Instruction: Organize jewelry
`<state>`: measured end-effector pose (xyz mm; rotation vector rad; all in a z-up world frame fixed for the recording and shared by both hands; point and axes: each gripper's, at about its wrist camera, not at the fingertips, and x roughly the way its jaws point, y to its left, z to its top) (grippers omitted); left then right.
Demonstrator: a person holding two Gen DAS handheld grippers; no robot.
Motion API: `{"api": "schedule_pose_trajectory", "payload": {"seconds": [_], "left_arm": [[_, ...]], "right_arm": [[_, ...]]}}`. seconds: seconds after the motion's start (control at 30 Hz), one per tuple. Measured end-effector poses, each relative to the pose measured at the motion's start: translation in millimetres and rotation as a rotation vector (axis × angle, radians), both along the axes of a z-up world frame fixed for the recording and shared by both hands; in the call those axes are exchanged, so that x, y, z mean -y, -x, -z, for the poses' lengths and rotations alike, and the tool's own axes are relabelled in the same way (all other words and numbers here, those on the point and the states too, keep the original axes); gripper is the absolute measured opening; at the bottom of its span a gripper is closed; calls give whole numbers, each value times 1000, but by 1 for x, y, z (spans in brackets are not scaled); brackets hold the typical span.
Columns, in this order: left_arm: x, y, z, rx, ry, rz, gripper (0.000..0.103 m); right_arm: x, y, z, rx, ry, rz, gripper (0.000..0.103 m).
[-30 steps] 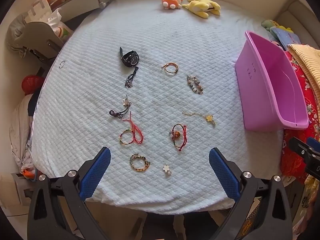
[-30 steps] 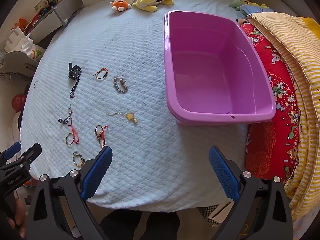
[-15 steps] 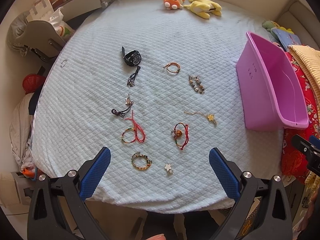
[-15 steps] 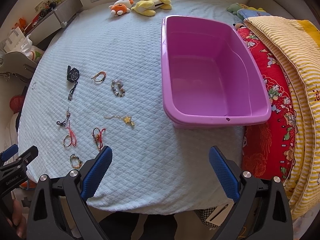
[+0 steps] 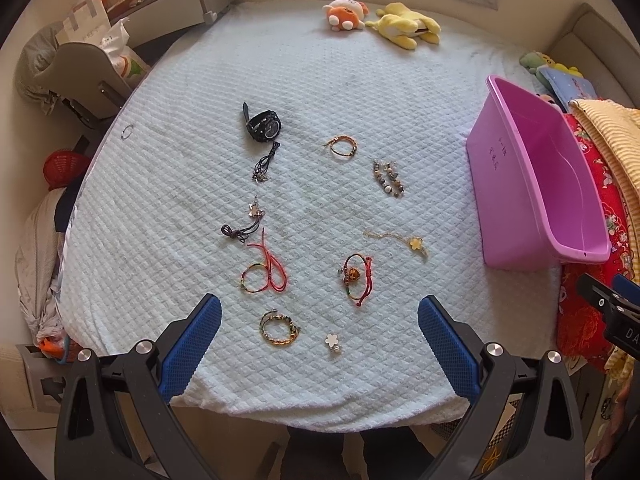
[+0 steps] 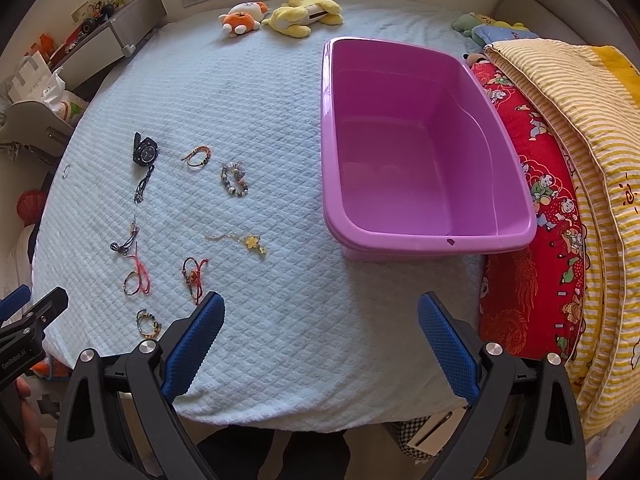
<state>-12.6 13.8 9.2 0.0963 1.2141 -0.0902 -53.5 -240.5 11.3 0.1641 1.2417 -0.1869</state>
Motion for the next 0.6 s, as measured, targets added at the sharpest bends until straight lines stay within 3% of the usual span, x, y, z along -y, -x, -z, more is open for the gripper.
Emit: {"api": "schedule_pose_trajectory", "payload": {"seconds": [0.6], "left_arm": [[1, 2, 0, -4, -9, 1, 97]], "right_arm": [[1, 3, -4, 11, 12, -3, 93]]}}
